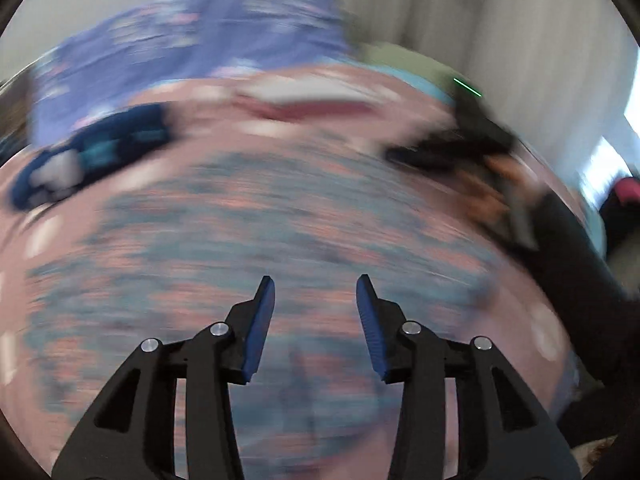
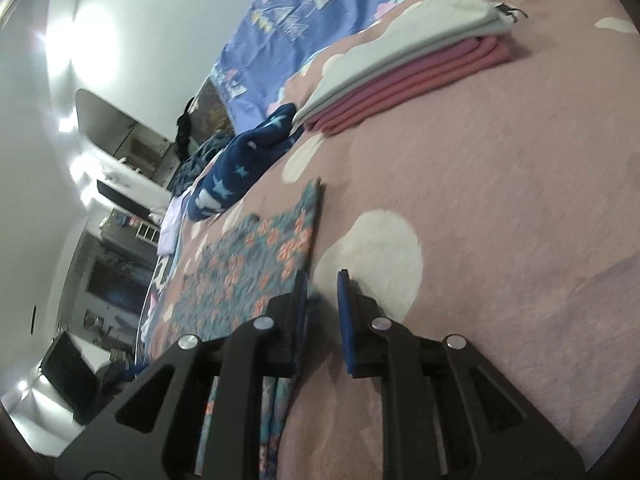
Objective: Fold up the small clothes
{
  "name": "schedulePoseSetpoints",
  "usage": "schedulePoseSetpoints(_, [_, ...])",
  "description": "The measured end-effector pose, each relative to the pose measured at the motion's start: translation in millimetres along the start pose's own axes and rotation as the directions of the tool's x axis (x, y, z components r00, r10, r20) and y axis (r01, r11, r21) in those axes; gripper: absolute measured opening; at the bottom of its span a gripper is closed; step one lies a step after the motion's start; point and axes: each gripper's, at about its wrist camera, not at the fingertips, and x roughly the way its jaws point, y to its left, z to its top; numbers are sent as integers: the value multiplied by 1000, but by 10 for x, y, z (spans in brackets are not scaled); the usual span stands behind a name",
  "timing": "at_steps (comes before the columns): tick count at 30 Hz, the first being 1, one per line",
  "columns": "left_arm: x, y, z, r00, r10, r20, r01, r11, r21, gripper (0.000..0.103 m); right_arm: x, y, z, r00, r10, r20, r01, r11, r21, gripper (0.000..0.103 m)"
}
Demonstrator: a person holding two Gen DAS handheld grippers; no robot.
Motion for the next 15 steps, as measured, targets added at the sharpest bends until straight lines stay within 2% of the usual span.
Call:
schedulePoseSetpoints(2, [231, -511, -26, 998, -40, -53, 44, 996, 80, 45, 13, 27, -37, 1000, -4, -12, 4, 1000, -31, 16])
schedulePoseSetpoints(3, [288, -653, -29, 998, -29, -61, 35, 993, 110, 51, 12, 55, -50, 1000, -9, -20, 8, 999, -45, 16])
schedulePoseSetpoints(5, [454, -970, -23, 997, 37, -62, -23, 979, 202, 58, -1, 114, -74, 999, -15, -36, 12, 997, -76, 21])
schedulePoseSetpoints(8, [647, -1215, -20, 992, 108, -70, -84, 954, 287, 60, -37, 203, -126, 998, -10, -55, 3, 992, -126, 30])
schedulePoseSetpoints(11, [788, -1300, 9, 984, 160, -76, -130, 944, 304, 60, -10, 246, -141, 997, -29, -68, 19, 989, -145, 31])
schedulePoseSetpoints(15, [829, -1297, 84, 977, 206, -63, -182, 945, 270, 59, 50, 243, -150, 997, -50, -55, 42, 990, -135, 31])
